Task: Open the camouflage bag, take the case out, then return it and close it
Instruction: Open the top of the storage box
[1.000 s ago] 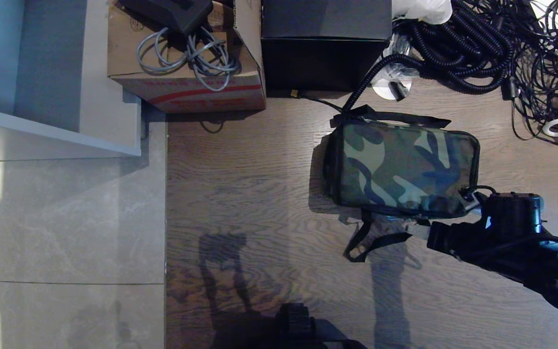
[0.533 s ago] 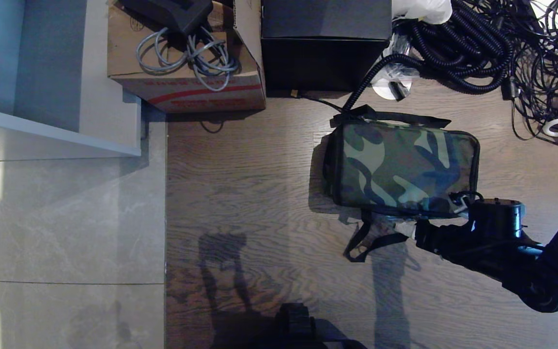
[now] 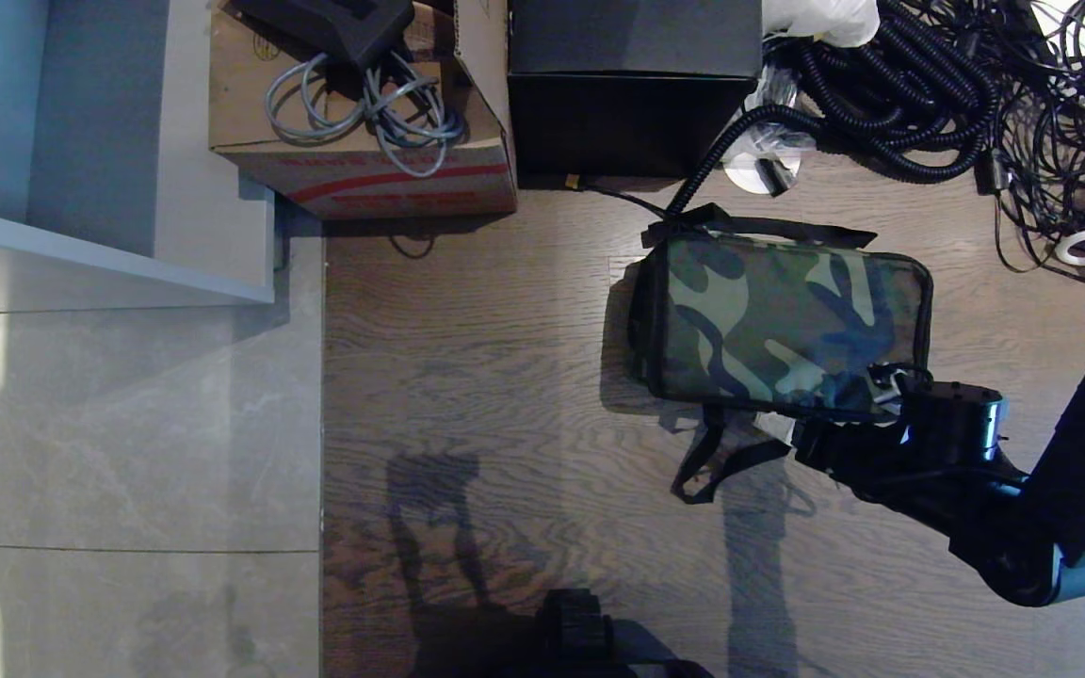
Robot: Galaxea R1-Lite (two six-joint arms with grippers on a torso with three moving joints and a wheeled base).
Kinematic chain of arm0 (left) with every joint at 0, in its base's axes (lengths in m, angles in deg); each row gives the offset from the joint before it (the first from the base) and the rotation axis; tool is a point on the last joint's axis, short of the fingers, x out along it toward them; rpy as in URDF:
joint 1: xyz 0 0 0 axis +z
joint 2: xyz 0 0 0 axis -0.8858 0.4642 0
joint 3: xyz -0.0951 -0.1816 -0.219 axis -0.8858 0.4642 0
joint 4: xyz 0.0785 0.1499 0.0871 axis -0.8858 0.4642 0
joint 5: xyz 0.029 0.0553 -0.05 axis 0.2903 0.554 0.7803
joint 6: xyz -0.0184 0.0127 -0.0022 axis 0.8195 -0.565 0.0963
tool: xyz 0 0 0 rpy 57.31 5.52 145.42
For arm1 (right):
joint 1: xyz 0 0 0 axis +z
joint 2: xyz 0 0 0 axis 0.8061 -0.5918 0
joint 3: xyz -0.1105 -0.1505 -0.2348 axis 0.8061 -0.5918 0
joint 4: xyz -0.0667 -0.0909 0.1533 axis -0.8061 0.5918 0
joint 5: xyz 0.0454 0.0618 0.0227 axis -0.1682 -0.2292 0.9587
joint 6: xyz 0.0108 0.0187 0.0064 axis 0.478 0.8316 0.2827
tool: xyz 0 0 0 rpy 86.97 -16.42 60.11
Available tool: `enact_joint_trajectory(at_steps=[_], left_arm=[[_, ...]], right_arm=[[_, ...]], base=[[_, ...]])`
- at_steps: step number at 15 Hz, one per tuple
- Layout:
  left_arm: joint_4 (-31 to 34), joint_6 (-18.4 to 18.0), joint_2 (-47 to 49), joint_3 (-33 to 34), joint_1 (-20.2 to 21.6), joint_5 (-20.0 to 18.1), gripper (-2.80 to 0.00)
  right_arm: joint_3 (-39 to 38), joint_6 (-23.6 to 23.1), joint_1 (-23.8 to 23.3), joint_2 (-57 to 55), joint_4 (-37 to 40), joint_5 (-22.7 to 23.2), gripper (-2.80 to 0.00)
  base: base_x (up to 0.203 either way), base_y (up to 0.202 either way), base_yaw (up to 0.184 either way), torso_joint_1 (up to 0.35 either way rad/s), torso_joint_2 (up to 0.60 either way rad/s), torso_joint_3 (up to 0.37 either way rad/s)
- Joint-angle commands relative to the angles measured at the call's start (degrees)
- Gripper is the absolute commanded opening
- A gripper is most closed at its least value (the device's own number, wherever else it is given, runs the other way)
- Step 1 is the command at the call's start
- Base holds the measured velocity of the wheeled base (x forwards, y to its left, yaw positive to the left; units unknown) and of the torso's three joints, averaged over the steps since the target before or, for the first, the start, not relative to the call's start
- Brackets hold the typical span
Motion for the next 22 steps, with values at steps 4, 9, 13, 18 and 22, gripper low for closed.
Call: enact_joint_trajectory(at_steps=[4, 9, 13, 18, 22], left_arm=[[0.0, 0.02, 0.0, 0.0, 0.0, 0.02, -2.8], [0.0, 0.02, 0.0, 0.0, 0.0, 0.02, -2.8], [0.0, 0.02, 0.0, 0.0, 0.0, 0.02, -2.8], [0.0, 0.02, 0.0, 0.0, 0.0, 0.02, -2.8], [0.0, 0.02, 0.0, 0.0, 0.0, 0.02, -2.8]], right_arm=[[-1.38, -4.38, 0.06, -1.37, -5.69, -2.23, 0.0], [-2.2, -5.62, 0.38, -1.56, -7.88, -2.17, 0.0], [-2.84, -5.71, 0.38, -1.76, -8.5, -2.01, 0.0], [-2.52, -5.71, 0.38, -4.2, -11.53, -2.19, -2.8], [-2.08, -7.79, 0.29, -5.8, -13.98, -2.19, -2.8]], base=[[0.0, 0.0, 0.0, 0.0, 0.0, 0.0], [0.0, 0.0, 0.0, 0.0, 0.0, 0.0], [0.0, 0.0, 0.0, 0.0, 0.0, 0.0], [0.0, 0.0, 0.0, 0.0, 0.0, 0.0], [0.0, 0.0, 0.0, 0.0, 0.0, 0.0]])
